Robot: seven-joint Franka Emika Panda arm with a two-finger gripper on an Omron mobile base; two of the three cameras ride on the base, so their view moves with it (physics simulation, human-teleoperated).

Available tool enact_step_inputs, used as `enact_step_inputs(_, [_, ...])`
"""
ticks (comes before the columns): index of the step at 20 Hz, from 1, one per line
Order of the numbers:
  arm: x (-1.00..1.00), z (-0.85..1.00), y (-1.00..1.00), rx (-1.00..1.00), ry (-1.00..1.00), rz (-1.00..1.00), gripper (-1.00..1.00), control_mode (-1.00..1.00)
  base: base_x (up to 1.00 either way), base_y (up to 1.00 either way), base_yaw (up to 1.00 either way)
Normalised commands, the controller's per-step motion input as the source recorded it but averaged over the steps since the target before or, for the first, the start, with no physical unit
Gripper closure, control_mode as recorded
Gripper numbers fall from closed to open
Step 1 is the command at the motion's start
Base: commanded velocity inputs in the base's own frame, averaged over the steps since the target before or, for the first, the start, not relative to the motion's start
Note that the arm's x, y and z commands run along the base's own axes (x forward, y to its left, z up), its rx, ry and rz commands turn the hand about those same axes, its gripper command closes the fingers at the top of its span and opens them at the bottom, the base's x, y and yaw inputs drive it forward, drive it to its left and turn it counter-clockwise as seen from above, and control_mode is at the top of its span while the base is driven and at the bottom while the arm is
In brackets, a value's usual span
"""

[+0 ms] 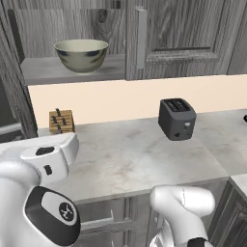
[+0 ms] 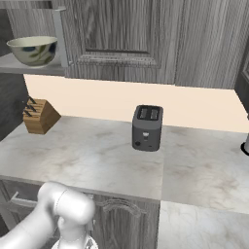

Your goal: Open the cabinet. Pick the bowls from the counter and place them in the cabinet. Then close the cabinet.

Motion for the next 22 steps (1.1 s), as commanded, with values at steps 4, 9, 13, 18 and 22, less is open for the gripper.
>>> enact_step_inputs(4, [0.51,-0.38,-0.19,0.0,-0.04,0.04,-1.0,-1.0,0.0,0.0,0.0])
enact_step_inputs(9, [0.46,-0.2,-0.28,0.0,-0.11,0.03,-1.0,-1.0,0.0,0.0,0.0])
enact_step_inputs(13, [0.34,-0.05,-0.5,0.05,-0.25,0.01,-1.0,-1.0,0.0,0.0,0.0])
enact_step_inputs(18, [0.4,-0.01,-0.48,0.08,-0.3,0.0,-1.0,-1.0,0.0,0.0,0.0])
enact_step_inputs(22, [0.63,-0.01,-0.22,0.06,-0.26,0.0,-1.0,-1.0,0.0,0.0,0.0])
